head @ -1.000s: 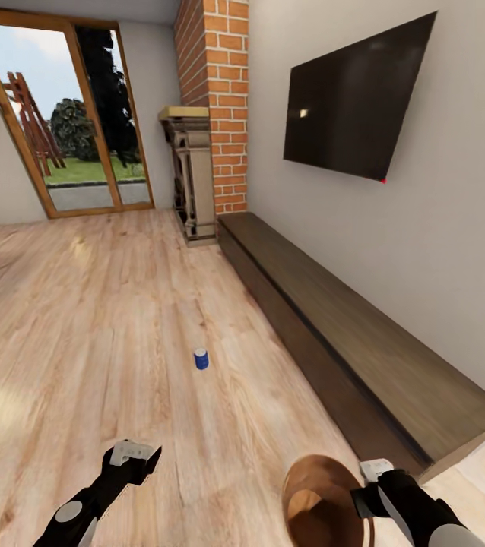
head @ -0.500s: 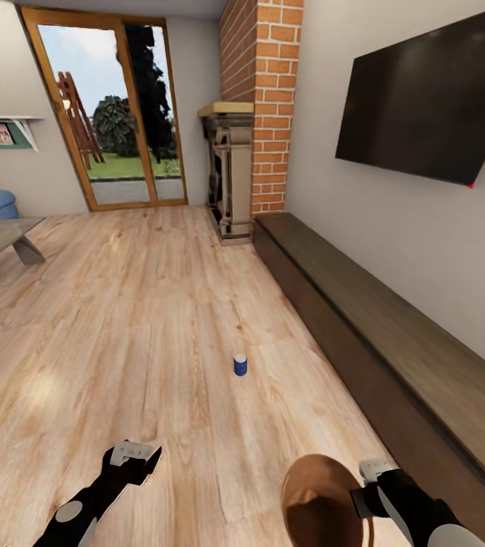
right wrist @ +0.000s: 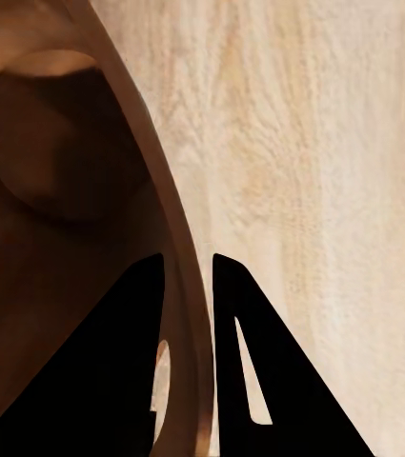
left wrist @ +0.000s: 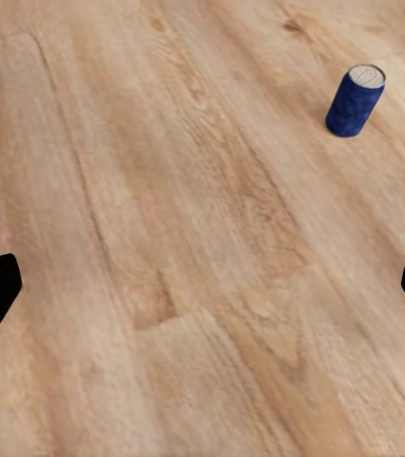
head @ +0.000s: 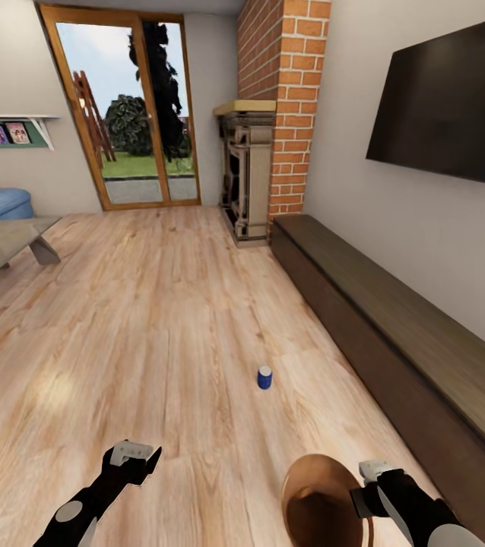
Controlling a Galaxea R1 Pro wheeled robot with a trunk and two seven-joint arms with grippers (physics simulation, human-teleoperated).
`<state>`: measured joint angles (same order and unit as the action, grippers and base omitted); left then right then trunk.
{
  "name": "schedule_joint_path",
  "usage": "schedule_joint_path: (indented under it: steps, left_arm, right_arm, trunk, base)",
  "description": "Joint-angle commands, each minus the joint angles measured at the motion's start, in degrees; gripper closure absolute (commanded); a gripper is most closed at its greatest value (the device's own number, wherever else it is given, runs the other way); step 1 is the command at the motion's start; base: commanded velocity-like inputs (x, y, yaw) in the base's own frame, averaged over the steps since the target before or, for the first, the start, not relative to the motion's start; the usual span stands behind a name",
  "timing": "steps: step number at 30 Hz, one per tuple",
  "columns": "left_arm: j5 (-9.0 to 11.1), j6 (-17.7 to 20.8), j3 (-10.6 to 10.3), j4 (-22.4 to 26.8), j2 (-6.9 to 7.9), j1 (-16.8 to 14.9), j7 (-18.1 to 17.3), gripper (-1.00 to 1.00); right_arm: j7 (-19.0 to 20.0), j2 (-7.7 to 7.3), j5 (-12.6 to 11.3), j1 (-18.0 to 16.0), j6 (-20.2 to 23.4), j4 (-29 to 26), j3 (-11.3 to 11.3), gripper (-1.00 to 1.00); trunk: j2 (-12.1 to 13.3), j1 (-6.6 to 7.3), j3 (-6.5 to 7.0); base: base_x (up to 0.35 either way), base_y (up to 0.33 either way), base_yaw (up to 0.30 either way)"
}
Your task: Put the three can of soda from the living room inside the tash can in the kitchen.
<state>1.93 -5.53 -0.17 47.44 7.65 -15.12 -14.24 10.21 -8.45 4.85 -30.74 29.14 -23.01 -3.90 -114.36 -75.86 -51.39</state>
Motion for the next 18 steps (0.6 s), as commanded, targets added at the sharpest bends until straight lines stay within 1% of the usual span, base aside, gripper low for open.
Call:
schedule_joint_path:
  steps: [1, 4, 6, 18]
  left_arm:
    - [0.00, 0.00, 0.00, 0.00, 0.00, 0.00, 0.00, -1.00]
    - [0.00, 0.00, 0.00, 0.01, 0.00, 0.00, 0.00, -1.00]
    - [0.00, 0.00, 0.04, 0.02, 0.00, 0.00, 0.03, -1.00]
    - [0.00, 0.00, 0.09, 0.02, 0.00, 0.00, 0.09, -1.00]
  right_arm:
    - [0.16, 0.01, -0.54, -0.02, 0.05, -0.02, 0.06, 1.00]
    - [0.16, 0.01, -0.54, -0.02, 0.04, -0.02, 0.04, 1.00]
    - [0.16, 0.01, -0.54, -0.02, 0.04, -0.02, 0.07, 1.00]
    - [0.10, 0.01, -0.54, -0.02, 0.04, -0.02, 0.08, 1.00]
  trunk:
    - [0.00, 0.00, 0.00]
    - [0.00, 0.00, 0.00]
    - [0.00, 0.00, 0.00]
    - [0.00, 0.00, 0.00]
  base:
    - [0.228, 0.254, 0.002]
    - [0.209, 0.211, 0.001]
    - [0.096, 0.090, 0.000]
    - [0.016, 0.015, 0.000]
